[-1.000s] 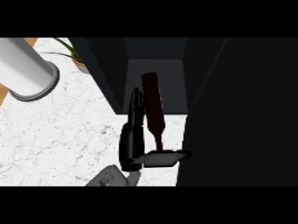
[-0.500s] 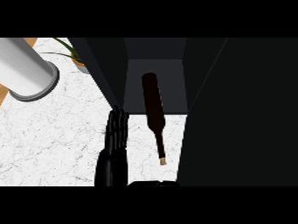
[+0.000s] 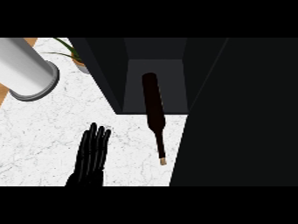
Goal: Pick up the wine, place it into the cabinet and close the cabinet
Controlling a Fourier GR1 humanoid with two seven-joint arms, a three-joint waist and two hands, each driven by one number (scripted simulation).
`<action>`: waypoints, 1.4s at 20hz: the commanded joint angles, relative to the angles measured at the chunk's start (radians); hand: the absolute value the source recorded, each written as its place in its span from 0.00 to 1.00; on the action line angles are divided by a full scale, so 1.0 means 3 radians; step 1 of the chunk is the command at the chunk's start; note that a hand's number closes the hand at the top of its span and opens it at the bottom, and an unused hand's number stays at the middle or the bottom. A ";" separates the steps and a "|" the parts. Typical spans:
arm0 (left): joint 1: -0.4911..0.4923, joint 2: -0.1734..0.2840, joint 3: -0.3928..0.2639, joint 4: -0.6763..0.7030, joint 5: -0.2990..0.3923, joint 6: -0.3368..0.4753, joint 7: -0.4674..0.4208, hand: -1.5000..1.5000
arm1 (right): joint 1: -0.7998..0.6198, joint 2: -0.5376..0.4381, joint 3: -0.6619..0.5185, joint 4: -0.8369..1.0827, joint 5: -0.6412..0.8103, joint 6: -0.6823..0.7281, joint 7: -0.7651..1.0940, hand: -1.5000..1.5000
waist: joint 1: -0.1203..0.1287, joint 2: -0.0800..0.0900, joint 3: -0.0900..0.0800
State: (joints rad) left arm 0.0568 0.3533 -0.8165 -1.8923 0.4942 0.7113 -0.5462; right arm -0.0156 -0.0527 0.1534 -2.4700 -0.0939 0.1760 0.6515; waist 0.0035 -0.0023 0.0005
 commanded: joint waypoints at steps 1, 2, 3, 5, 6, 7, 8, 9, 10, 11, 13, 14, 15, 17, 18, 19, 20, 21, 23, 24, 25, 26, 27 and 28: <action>0.0104 0.0194 0.0067 -0.0158 -0.0032 -0.0186 0.0023 0.00 | 0.0120 -0.0105 -0.0061 -0.0349 -0.0486 0.0146 0.0182 1.00 | -0.0015 0.0001 -0.0001; 0.0284 0.0334 0.0097 -0.0228 0.0064 -0.0374 -0.0049 0.00 | 0.0261 -0.0022 0.0172 -0.0337 -0.0187 0.0152 0.0030 1.00 | -0.0012 -0.0001 -0.0002; 0.0361 0.0478 0.0119 -0.0451 0.0046 -0.0359 -0.0018 0.00 | 0.0030 -0.0143 -0.0066 -0.0409 -0.0434 0.0148 0.0253 1.00 | 0.0001 -0.0002 -0.0002; 0.0359 0.0501 0.0369 -0.0248 0.0210 -0.0603 -0.0122 0.00 | 0.0319 -0.0113 0.0107 -0.0535 -0.0423 0.0226 0.0217 1.00 | -0.0023 -0.0001 -0.0004; 0.0325 0.0487 0.0427 -0.0315 0.0242 -0.0560 -0.0008 0.00 | 0.0106 -0.0045 0.0185 -0.0378 -0.0413 0.0155 0.0287 1.00 | -0.0008 0.0002 -0.0004; 0.0358 0.0673 0.0518 -0.0607 0.0270 -0.0461 0.0160 0.00 | 0.0505 -0.0029 0.0290 -0.0479 -0.0499 0.0261 0.0157 1.00 | -0.0024 -0.0008 0.0001; 0.0455 0.0684 0.0499 -0.0618 0.0231 -0.0487 0.0066 0.00 | 0.0360 -0.0012 0.0188 -0.0214 -0.0648 0.0261 0.0136 1.00 | 0.0006 0.0000 0.0001; 0.0616 0.0649 0.0464 -0.0514 0.0255 -0.0608 -0.0146 0.00 | 0.0441 0.0069 0.0342 -0.0348 -0.0638 0.0167 0.0305 1.00 | 0.0008 -0.0006 -0.0003; 0.0620 0.0785 0.0620 -0.0598 0.0374 -0.0668 -0.0037 0.00 | 0.0494 0.0167 0.0631 -0.0358 -0.0452 0.0104 0.0366 1.00 | 0.0008 -0.0010 -0.0005; 0.0642 0.0787 0.0660 -0.0647 0.0363 -0.0672 -0.0063 0.00 | 0.0597 0.0144 0.0590 -0.0409 -0.0549 0.0123 0.0382 1.00 | -0.0003 -0.0008 -0.0003; 0.0654 0.0709 0.0704 -0.0536 0.0325 -0.0701 -0.0129 0.00 | 0.0544 0.0167 0.0769 -0.0418 -0.0428 0.0107 0.0431 1.00 | -0.0007 -0.0003 -0.0003; 0.0592 0.0787 0.0992 -0.0525 0.0541 -0.0838 -0.0085 0.00 | 0.0582 0.0173 0.0755 -0.0431 -0.0499 0.0079 0.0456 1.00 | -0.0012 0.0000 -0.0004; 0.0830 0.0892 0.0872 -0.0762 0.0437 -0.0785 -0.0089 0.00 | 0.0567 0.0174 0.0893 -0.0213 -0.0425 0.0008 0.0318 1.00 | 0.0017 -0.0004 -0.0002; 0.0904 0.0974 0.1145 -0.0777 0.0632 -0.0973 -0.0141 0.00 | 0.0697 0.0123 0.0975 -0.0469 -0.0486 0.0152 0.0437 1.00 | 0.0005 -0.0007 -0.0002; 0.0843 0.0961 0.1230 -0.0626 0.0670 -0.0994 -0.0133 0.00 | 0.0428 0.0176 0.1294 -0.0253 -0.0268 0.0115 0.0453 1.00 | 0.0020 -0.0004 -0.0007; 0.0901 0.1014 0.1367 -0.0682 0.0803 -0.1080 -0.0124 0.00 | 0.0541 0.0072 0.1288 -0.0407 -0.0344 0.0283 0.0414 1.00 | 0.0012 -0.0009 -0.0005; 0.1054 0.1100 0.1380 -0.0860 0.0809 -0.1072 -0.0098 0.00 | 0.0463 0.0058 0.1351 -0.0539 -0.0234 0.0271 0.0483 1.00 | 0.0029 -0.0018 -0.0005; 0.0954 0.0887 0.1274 -0.0448 0.0712 -0.1181 -0.0261 0.00 | 0.0465 0.0169 0.1598 -0.0390 -0.0080 0.0197 0.0443 1.00 | -0.0008 -0.0008 -0.0007; 0.1025 0.1083 0.1601 -0.0748 0.0923 -0.1244 -0.0061 0.00 | 0.0325 0.0176 0.1718 -0.0336 -0.0024 0.0068 0.0486 1.00 | 0.0009 -0.0006 -0.0005; 0.1012 0.1093 0.1634 -0.0616 0.0924 -0.1309 -0.0097 0.00 | 0.0373 0.0176 0.2064 -0.0336 0.0109 -0.0035 0.0467 1.00 | -0.0006 -0.0014 -0.0007; 0.1236 0.1118 0.1700 -0.0463 0.0941 -0.1570 -0.0331 0.00 | 0.0309 0.0176 0.2064 -0.0345 0.0157 -0.0117 0.0459 1.00 | 0.0017 -0.0018 -0.0010; 0.1118 0.1107 0.1779 -0.0530 0.0959 -0.1448 -0.0207 0.00 | 0.0297 0.0176 0.2210 -0.0439 0.0247 -0.0214 0.0569 1.00 | -0.0006 -0.0017 -0.0008; 0.1043 0.1206 0.1920 -0.0486 0.1090 -0.1505 -0.0068 0.00 | 0.0151 0.0176 0.2400 -0.0265 0.0396 -0.0397 0.0475 1.00 | -0.0011 -0.0018 -0.0010; 0.1286 0.1346 0.2058 -0.0724 0.1230 -0.1632 -0.0045 0.00 | 0.0207 0.0176 0.2438 -0.0345 0.0461 -0.0391 0.0535 1.00 | 0.0018 -0.0031 -0.0009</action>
State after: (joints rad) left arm 0.3833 0.6980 -0.2991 -2.0740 0.7891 0.2918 -0.5833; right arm 0.0680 -0.0006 0.7160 -2.4712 -0.0374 0.1235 0.7708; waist 0.0050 -0.0075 -0.0017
